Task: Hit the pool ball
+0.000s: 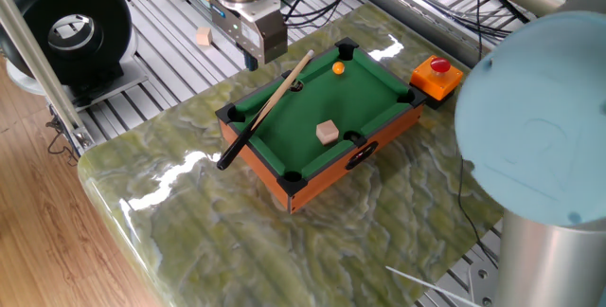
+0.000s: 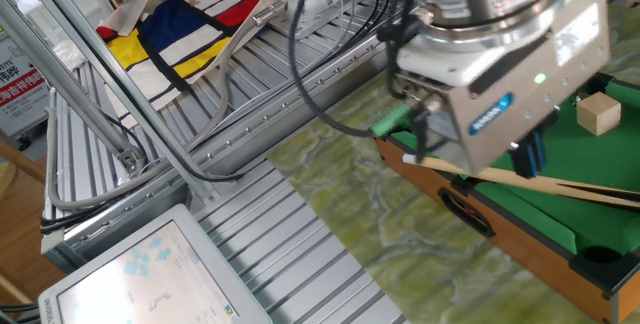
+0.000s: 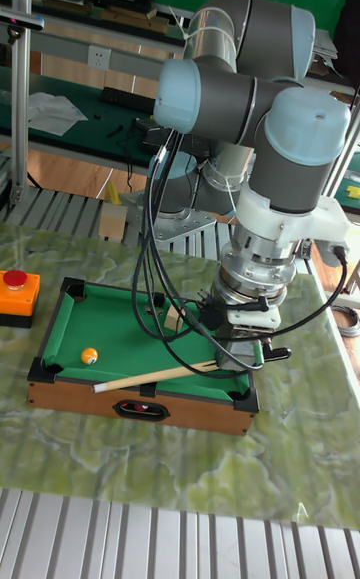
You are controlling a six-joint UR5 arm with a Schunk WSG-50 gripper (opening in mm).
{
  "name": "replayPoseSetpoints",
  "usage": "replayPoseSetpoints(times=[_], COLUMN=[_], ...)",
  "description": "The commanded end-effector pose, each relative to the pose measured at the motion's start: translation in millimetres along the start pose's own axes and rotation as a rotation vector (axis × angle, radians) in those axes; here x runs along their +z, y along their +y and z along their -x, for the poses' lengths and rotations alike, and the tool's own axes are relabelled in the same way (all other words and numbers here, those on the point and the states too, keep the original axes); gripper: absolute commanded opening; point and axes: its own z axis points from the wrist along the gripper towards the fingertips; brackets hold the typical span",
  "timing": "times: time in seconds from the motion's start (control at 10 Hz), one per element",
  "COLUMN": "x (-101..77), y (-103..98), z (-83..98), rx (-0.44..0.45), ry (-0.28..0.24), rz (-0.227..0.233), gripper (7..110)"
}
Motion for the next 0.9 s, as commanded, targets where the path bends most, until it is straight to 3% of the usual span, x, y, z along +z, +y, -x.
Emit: replayPoseSetpoints(times=[0.0, 0.2, 0.4, 0.8], x=[9.9, 11.3, 5.7, 7.0], y=[10, 23, 13, 1], z=[21.8, 8.4, 2.2, 23.3], rx=[-0.035, -0.022, -0.033, -0.024], ry=[-0.042, 0.015, 0.043, -0.033], rz=[-0.016, 0.034, 0.028, -0.011], gripper=[7, 7, 7, 7])
